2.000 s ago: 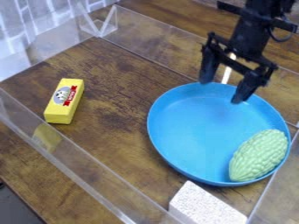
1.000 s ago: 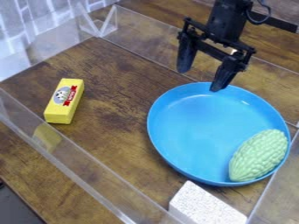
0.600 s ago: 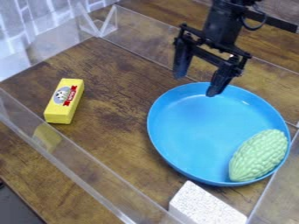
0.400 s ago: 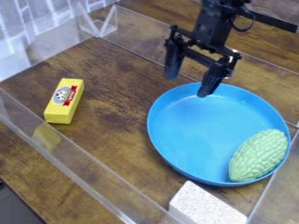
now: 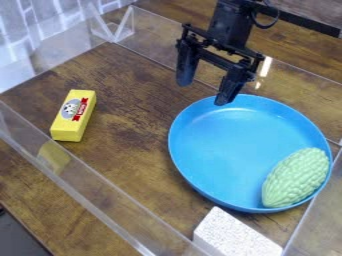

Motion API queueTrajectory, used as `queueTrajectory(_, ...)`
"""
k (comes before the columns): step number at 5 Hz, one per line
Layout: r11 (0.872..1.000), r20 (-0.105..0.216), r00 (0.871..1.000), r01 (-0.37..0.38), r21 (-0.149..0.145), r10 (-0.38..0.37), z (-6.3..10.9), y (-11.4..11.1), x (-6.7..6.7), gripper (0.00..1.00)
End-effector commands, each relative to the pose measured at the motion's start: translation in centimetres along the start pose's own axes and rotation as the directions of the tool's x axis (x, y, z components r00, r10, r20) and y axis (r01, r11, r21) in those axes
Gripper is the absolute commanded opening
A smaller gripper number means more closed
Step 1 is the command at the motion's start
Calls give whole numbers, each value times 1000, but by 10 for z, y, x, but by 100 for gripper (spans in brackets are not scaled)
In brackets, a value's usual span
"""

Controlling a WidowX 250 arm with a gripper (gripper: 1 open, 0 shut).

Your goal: Put the green object in the blue tray

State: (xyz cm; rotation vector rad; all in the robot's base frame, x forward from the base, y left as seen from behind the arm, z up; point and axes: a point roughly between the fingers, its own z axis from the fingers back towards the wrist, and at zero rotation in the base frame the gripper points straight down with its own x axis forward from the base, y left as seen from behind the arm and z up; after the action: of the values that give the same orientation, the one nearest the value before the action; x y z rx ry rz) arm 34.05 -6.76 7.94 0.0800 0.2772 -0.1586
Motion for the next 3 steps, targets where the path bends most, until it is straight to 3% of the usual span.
queueTrajectory(1, 999, 103, 994, -38, -15, 39, 35, 12, -12, 100)
queueTrajectory(2, 998, 107, 993, -52, -20, 54, 36, 19, -19, 100)
queueTrajectory(3, 1000, 127, 992, -10, -30, 14, 34, 19, -12, 100)
